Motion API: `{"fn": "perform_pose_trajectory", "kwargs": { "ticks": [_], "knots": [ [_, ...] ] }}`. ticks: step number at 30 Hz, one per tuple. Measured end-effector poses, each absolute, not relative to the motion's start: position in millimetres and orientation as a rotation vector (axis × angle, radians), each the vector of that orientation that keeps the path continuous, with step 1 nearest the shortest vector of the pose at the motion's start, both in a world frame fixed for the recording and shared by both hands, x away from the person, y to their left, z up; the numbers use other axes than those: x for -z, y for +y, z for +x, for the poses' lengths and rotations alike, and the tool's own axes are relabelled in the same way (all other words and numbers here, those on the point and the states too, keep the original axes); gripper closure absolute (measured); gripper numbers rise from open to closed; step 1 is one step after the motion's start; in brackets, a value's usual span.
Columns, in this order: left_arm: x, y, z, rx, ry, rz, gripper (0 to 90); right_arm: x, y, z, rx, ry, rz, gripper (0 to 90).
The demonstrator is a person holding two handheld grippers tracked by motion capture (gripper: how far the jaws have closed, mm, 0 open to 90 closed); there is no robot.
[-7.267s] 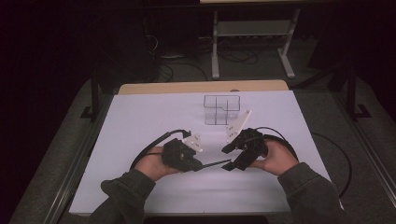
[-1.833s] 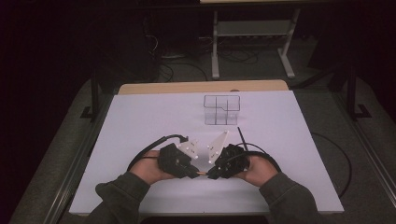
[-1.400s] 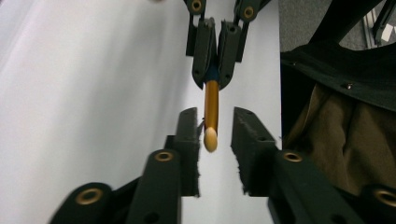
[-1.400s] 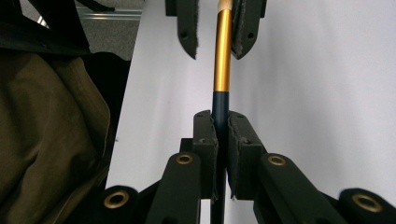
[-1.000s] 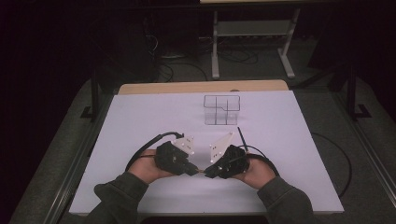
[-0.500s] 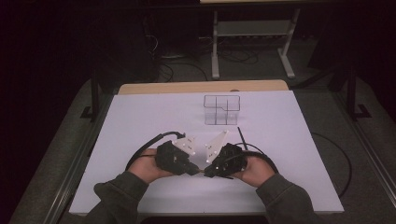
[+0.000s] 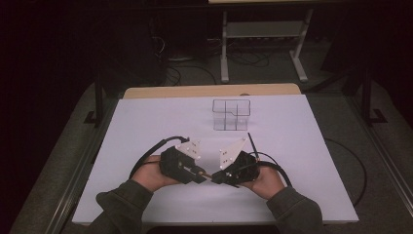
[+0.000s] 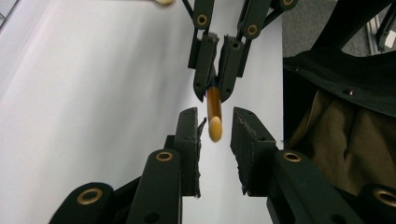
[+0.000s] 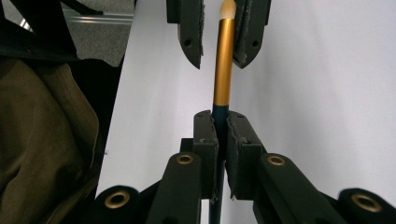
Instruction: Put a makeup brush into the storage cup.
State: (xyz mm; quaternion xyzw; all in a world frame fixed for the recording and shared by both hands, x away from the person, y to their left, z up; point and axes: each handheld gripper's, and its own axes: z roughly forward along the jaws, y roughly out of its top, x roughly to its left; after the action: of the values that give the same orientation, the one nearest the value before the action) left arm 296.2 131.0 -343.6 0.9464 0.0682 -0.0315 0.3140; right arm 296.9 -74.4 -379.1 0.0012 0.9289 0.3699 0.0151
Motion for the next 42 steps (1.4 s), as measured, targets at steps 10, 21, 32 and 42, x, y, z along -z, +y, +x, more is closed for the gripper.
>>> {"fn": "perform_pose_trajectory", "kwargs": {
  "ticks": [10,21,32,42],
  "knots": [
    [341.4,131.0,297.0,0.081,0.171,2.488,84.1,380.4,-71.8,297.2,-1.159,2.899,-0.006,82.2],
    [340.5,128.2,294.2,0.106,0.161,2.516,84.2,374.4,-64.0,296.2,-1.048,2.978,0.003,74.9],
    [337.5,128.0,293.3,0.109,0.175,2.496,72.3,371.2,-64.4,294.8,-1.092,2.963,-0.004,82.5],
    [335.9,129.5,294.4,0.111,0.19,2.478,74.3,374.5,-66.8,296.1,-1.217,2.91,0.006,82.6]
  ]
}}
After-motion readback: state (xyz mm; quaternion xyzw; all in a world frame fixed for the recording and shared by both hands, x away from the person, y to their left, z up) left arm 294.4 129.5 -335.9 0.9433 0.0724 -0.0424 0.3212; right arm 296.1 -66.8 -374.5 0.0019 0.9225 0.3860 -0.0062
